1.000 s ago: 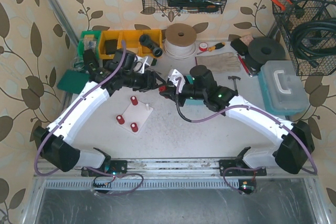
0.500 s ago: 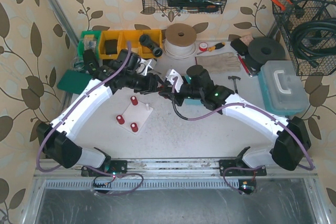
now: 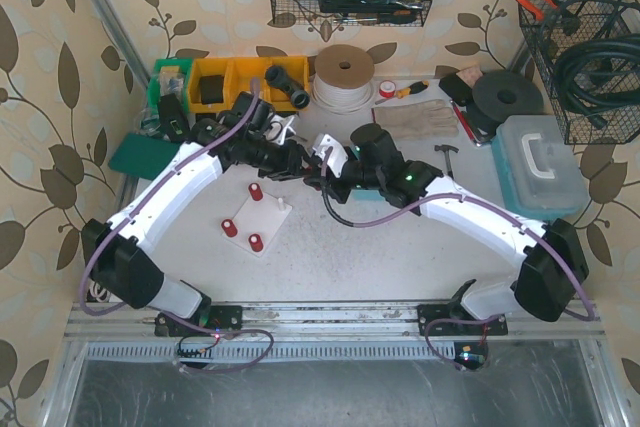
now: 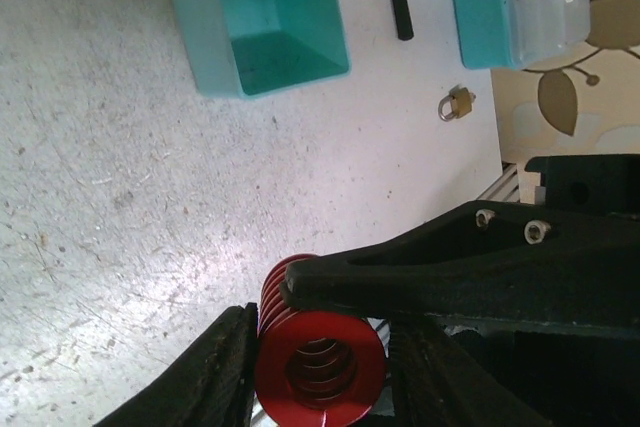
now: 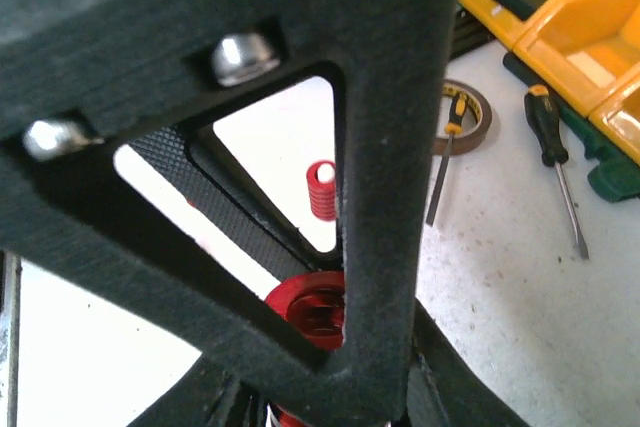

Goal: Install the large spring

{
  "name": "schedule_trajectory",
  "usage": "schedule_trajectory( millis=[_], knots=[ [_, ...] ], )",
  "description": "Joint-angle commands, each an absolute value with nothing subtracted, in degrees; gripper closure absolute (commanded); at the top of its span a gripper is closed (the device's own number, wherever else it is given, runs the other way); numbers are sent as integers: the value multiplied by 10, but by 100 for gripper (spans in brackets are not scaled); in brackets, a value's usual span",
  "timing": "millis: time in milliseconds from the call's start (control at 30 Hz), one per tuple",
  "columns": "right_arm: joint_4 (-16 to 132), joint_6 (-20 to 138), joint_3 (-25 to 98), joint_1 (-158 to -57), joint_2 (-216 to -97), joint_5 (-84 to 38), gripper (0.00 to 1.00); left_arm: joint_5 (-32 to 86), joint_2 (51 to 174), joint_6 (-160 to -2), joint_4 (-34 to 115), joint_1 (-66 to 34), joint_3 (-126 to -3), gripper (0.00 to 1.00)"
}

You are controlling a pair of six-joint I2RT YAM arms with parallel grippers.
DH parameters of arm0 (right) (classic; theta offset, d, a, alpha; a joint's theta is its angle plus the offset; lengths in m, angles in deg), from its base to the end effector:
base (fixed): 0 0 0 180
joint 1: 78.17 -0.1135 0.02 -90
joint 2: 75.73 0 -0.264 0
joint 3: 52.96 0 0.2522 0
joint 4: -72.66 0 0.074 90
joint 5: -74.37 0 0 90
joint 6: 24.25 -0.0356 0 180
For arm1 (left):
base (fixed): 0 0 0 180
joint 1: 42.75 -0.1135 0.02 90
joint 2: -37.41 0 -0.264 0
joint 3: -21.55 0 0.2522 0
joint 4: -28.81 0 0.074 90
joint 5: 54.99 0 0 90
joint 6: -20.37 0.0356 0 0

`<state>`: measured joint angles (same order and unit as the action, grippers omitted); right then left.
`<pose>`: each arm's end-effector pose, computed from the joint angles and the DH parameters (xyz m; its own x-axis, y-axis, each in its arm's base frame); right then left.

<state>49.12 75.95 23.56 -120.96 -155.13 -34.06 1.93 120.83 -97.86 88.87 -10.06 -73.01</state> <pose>0.2271 0.2255 0.3124 -0.1704 -0.3867 -0.9063 -0.8966 0.4424 -0.0201 0.2466 -0.1813 0.3462 -0.9158 0.1168 -0.3843 0.3646 0.6432 -0.6733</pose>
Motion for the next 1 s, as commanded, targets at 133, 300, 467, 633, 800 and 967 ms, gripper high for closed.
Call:
schedule_trajectory(
  millis=[133,300,467,633,800,967],
  knots=[
    [487,767,266,-1215,-1572,-328,100,-18,1227,-984,945,-90,-755,73],
    [486,768,258,-1215,-1578,-330,98,-33,1233,-998,951,-90,-763,83],
    [491,762,252,-1215,-1580,-329,75,-44,1235,-1017,946,-90,-764,96],
    [493,761,236,-1215,-1567,-324,40,-31,1232,-1026,946,-91,-763,100],
    [501,755,205,-1213,-1530,-304,21,-10,1232,-1033,946,-92,-770,100],
    [506,730,162,-1205,-1465,-294,0,37,1226,-1037,952,-93,-770,100]
  ],
)
